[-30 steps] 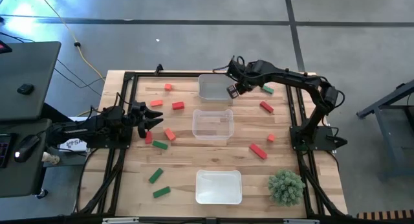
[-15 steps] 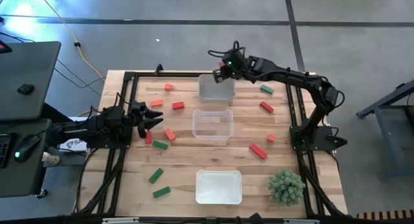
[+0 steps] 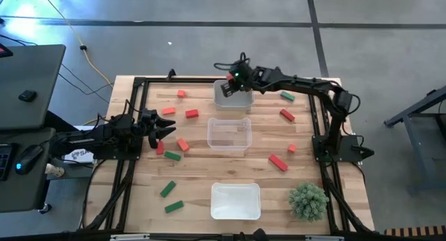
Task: Sort & place blocks by color
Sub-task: Put the orange block into the gray bin
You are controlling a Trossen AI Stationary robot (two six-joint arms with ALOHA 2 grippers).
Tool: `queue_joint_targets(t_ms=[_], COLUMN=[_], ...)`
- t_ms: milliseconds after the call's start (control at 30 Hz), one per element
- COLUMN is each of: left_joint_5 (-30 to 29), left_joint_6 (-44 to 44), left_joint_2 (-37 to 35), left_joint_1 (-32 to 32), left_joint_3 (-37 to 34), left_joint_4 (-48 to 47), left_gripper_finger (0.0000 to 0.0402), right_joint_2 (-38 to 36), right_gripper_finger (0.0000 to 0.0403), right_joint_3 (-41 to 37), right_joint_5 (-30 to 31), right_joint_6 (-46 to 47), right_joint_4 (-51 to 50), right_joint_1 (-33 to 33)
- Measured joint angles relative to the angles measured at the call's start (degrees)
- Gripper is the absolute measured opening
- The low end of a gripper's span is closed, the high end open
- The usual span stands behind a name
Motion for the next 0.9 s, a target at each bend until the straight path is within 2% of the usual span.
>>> queue_joint_targets(t_ms=[567, 900], left_joint_5=[0.0, 0.0], left_joint_6=[0.0, 0.0], left_joint_2=[0.0, 0.0], left_joint_1=[0.0, 0.0], left_joint_3=[0.0, 0.0], left_joint_4=[0.0, 0.0], left_gripper_finger=[0.0184, 0.0184], right_joint_2=[8.1, 8.9], right_gripper_finger=[0.0108, 0.0108], right_joint_3=[0.0, 0.0], right_joint_5=[-4.1, -1.5], right_joint_6=[-0.6, 1.3], right_joint_4=[-5.1, -9.9], right_joint_1=[1.2, 1.5])
